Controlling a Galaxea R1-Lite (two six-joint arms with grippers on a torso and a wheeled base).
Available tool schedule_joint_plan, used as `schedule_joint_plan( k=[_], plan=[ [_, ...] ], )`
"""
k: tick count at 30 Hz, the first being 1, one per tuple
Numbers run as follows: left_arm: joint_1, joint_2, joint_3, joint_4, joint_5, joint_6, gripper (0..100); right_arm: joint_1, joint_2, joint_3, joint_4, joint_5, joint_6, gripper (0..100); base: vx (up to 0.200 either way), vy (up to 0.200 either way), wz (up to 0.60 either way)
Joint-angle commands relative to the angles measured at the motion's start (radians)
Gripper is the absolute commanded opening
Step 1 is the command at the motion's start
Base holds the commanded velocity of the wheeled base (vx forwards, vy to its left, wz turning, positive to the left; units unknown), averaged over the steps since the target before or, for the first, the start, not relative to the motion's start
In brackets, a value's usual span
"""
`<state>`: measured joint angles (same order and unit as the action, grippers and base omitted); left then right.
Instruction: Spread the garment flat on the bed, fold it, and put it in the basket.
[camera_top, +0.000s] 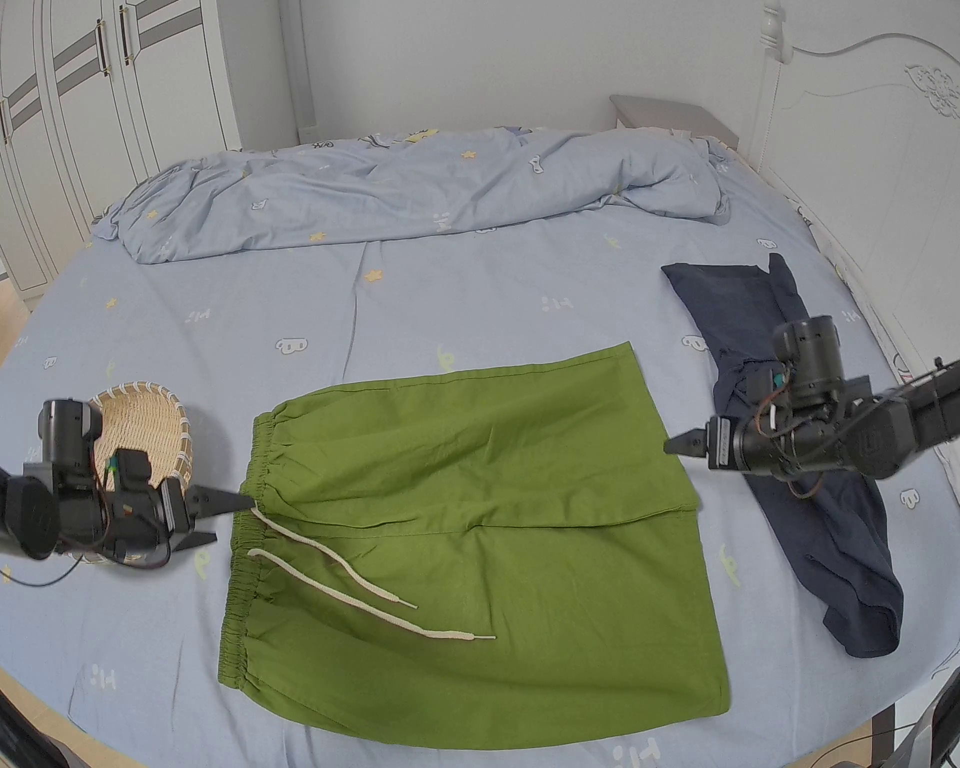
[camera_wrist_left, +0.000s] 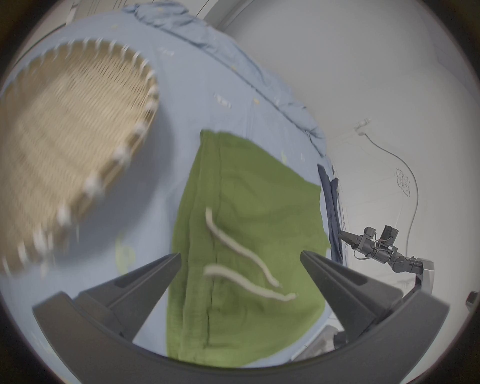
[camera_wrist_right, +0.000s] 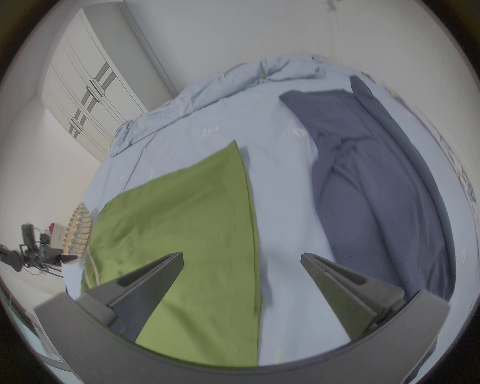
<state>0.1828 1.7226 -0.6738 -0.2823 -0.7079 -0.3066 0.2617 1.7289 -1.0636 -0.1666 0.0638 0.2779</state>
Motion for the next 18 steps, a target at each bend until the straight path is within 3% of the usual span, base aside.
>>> schedule_joint_plan(
  k=[1, 10, 18],
  plan=[
    [0.037, -0.184, 0.326, 0.000, -0.084, 0.027, 100, 0.016, -0.331, 0.338, -0.002, 0.068, 0.081, 100, 0.000, 0.000, 0.00],
    [0.037, -0.106, 0.424, -0.001, -0.070, 0.084, 100, 0.047, -0.439, 0.430, 0.004, 0.065, 0.080, 100, 0.000, 0.000, 0.00],
    [0.044, -0.057, 0.422, -0.005, 0.005, 0.126, 100, 0.045, -0.450, 0.436, 0.004, 0.065, 0.078, 100, 0.000, 0.000, 0.00]
  ],
)
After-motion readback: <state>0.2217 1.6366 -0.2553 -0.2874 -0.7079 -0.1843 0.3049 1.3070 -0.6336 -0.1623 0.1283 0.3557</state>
